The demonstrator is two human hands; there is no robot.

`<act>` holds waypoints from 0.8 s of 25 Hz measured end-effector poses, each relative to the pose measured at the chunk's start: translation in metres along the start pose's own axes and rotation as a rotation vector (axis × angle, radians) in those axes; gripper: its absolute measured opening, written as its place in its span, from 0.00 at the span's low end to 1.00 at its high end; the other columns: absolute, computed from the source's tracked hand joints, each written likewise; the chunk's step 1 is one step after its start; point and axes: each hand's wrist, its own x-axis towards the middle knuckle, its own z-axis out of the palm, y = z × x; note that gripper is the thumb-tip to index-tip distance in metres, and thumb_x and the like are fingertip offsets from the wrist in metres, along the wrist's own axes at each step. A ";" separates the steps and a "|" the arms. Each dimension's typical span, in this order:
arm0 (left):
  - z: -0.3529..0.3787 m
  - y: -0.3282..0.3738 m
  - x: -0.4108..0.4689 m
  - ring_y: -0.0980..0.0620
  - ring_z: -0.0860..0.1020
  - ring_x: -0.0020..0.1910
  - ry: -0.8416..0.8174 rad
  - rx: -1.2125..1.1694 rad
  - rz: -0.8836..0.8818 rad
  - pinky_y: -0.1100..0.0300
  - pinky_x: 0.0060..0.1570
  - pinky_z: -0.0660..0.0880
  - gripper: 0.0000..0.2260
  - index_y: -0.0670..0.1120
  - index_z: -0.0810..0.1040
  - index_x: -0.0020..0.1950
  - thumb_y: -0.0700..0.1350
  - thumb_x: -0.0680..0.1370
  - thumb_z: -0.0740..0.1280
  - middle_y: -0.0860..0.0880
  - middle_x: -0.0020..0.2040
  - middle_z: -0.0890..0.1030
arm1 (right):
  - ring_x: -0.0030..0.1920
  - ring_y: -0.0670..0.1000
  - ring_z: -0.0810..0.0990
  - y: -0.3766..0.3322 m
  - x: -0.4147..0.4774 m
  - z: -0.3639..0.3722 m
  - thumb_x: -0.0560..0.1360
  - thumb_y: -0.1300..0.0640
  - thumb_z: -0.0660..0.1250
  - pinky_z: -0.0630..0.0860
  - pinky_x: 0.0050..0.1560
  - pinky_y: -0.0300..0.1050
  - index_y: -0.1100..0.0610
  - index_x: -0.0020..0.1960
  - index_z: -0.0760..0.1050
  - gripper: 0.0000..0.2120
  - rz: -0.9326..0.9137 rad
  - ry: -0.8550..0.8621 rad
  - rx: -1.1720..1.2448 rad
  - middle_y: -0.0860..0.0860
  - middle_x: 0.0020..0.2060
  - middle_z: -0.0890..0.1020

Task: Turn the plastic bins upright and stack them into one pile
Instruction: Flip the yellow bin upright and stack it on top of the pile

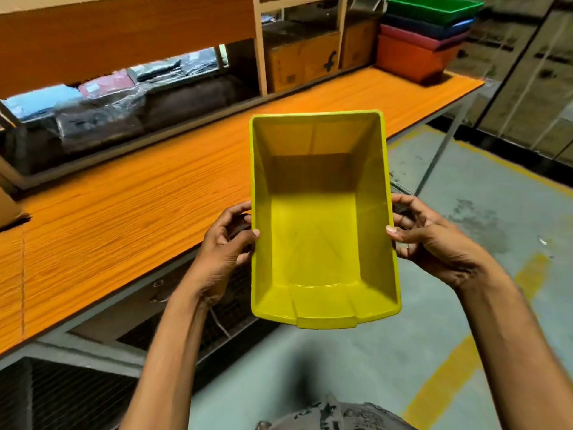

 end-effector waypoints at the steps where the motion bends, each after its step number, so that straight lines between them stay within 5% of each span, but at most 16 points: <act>1: 0.018 -0.001 0.007 0.47 0.82 0.61 -0.026 0.007 -0.008 0.45 0.60 0.81 0.20 0.52 0.76 0.69 0.34 0.81 0.66 0.44 0.65 0.81 | 0.53 0.52 0.83 -0.004 -0.006 -0.017 0.77 0.77 0.60 0.83 0.46 0.45 0.54 0.66 0.73 0.25 0.006 0.028 0.025 0.56 0.59 0.83; 5: 0.107 -0.011 0.040 0.49 0.81 0.56 -0.099 0.041 -0.059 0.47 0.57 0.78 0.17 0.52 0.80 0.66 0.36 0.80 0.68 0.46 0.57 0.82 | 0.47 0.49 0.87 -0.026 -0.029 -0.097 0.78 0.73 0.61 0.84 0.45 0.46 0.55 0.65 0.76 0.21 0.068 0.154 0.072 0.56 0.58 0.86; 8: 0.180 -0.015 0.070 0.47 0.80 0.53 -0.122 0.023 -0.141 0.51 0.56 0.75 0.16 0.50 0.84 0.62 0.41 0.75 0.72 0.46 0.56 0.85 | 0.24 0.41 0.79 -0.047 -0.041 -0.153 0.81 0.71 0.57 0.75 0.23 0.34 0.58 0.58 0.76 0.14 0.128 0.213 0.198 0.50 0.34 0.86; 10: 0.230 -0.019 0.093 0.49 0.83 0.48 -0.116 -0.030 -0.220 0.56 0.54 0.78 0.15 0.45 0.84 0.61 0.40 0.75 0.71 0.43 0.51 0.87 | 0.19 0.41 0.71 -0.062 -0.042 -0.195 0.81 0.69 0.59 0.69 0.20 0.31 0.57 0.54 0.75 0.10 0.169 0.257 0.268 0.47 0.25 0.79; 11: 0.252 -0.020 0.104 0.53 0.83 0.40 -0.109 -0.062 -0.262 0.60 0.46 0.81 0.13 0.42 0.84 0.60 0.38 0.77 0.70 0.44 0.45 0.87 | 0.19 0.41 0.67 -0.067 -0.040 -0.216 0.77 0.68 0.65 0.67 0.22 0.30 0.57 0.53 0.75 0.09 0.194 0.270 0.286 0.46 0.23 0.77; 14: 0.318 -0.022 0.132 0.60 0.76 0.22 -0.123 -0.102 -0.362 0.69 0.23 0.73 0.03 0.41 0.81 0.51 0.38 0.80 0.68 0.48 0.36 0.79 | 0.20 0.42 0.60 -0.078 -0.038 -0.280 0.53 0.64 0.83 0.68 0.24 0.33 0.57 0.51 0.74 0.30 0.202 0.311 0.295 0.46 0.21 0.65; 15: 0.336 -0.023 0.141 0.60 0.76 0.22 -0.144 -0.096 -0.378 0.69 0.23 0.73 0.02 0.42 0.81 0.50 0.38 0.80 0.68 0.48 0.36 0.79 | 0.20 0.43 0.61 -0.082 -0.036 -0.298 0.50 0.63 0.85 0.69 0.24 0.34 0.57 0.52 0.74 0.34 0.198 0.314 0.304 0.46 0.20 0.63; 17: 0.366 -0.024 0.162 0.60 0.80 0.25 -0.169 -0.074 -0.381 0.69 0.26 0.76 0.04 0.40 0.81 0.53 0.36 0.81 0.67 0.48 0.34 0.83 | 0.18 0.43 0.66 -0.092 -0.031 -0.325 0.62 0.63 0.82 0.70 0.24 0.34 0.57 0.59 0.74 0.29 0.186 0.329 0.325 0.46 0.19 0.69; 20: 0.405 -0.029 0.204 0.51 0.87 0.49 -0.258 -0.045 -0.352 0.56 0.54 0.83 0.13 0.41 0.82 0.63 0.36 0.79 0.68 0.41 0.54 0.87 | 0.20 0.43 0.77 -0.107 -0.014 -0.363 0.81 0.67 0.62 0.75 0.23 0.34 0.59 0.64 0.76 0.13 0.115 0.468 0.333 0.49 0.27 0.83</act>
